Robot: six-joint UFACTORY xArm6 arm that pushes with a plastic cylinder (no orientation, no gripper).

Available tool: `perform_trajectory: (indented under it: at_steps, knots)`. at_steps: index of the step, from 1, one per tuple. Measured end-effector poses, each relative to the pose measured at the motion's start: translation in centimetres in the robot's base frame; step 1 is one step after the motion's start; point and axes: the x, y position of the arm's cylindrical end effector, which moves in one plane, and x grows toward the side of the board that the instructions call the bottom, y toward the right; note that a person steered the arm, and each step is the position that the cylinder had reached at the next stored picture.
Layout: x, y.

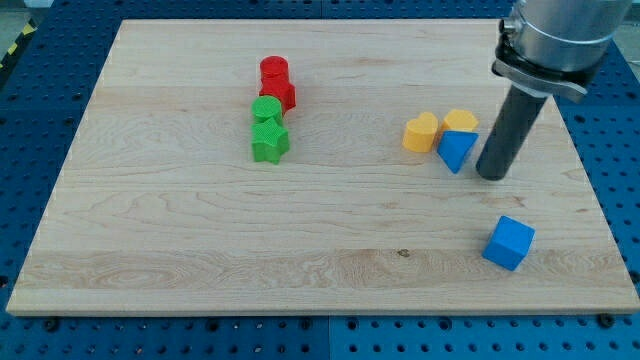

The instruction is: Move blue cube to the bottom of the yellow heart

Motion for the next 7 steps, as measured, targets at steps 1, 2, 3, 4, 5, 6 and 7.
perform_trajectory:
  at_steps: [1,2,3,4,5,6,7]
  knots:
    - [2.2,1.9]
    - [2.4,3.1]
    - [4.2,5.8]
    - [4.5,6.6]
    - [4.7,6.8]
    - [7.0,7.8]
    - [7.4,8.0]
